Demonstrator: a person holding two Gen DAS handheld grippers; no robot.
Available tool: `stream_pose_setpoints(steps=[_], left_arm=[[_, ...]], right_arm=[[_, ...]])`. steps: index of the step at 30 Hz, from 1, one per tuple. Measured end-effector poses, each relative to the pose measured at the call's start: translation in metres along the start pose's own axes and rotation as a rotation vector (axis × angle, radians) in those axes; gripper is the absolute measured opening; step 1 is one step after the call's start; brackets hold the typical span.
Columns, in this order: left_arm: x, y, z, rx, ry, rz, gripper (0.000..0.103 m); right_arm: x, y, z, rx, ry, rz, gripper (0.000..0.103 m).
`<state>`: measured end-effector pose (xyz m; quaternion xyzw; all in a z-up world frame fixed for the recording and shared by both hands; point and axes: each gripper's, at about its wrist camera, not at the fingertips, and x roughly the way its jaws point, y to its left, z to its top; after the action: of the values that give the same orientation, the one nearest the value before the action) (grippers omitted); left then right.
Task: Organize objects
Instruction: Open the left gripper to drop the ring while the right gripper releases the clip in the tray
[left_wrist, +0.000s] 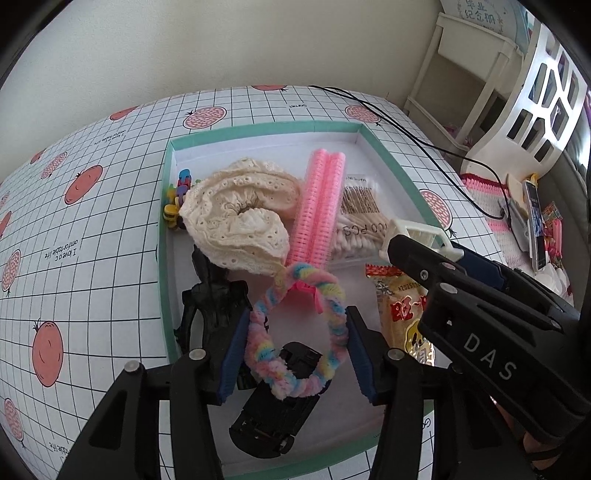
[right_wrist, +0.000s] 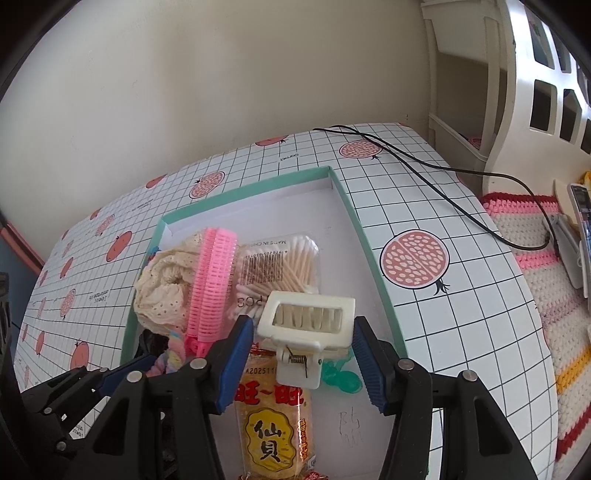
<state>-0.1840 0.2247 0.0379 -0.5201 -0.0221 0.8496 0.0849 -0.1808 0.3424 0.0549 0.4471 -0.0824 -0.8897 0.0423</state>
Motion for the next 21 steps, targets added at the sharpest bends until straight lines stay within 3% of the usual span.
stream_pose_setpoints(steps=[15,21], left_arm=[[-0.007,0.005,0.001,-0.019,-0.006,-0.016,0.056],[-0.015,0.009,0.002,-0.037,-0.025,-0.032,0.065]], right_arm=[[-0.022,0.004,0.004,-0.007,-0.056,0.002,0.059],[-0.025,0.004,0.005,-0.004,-0.068,-0.001,0.059]])
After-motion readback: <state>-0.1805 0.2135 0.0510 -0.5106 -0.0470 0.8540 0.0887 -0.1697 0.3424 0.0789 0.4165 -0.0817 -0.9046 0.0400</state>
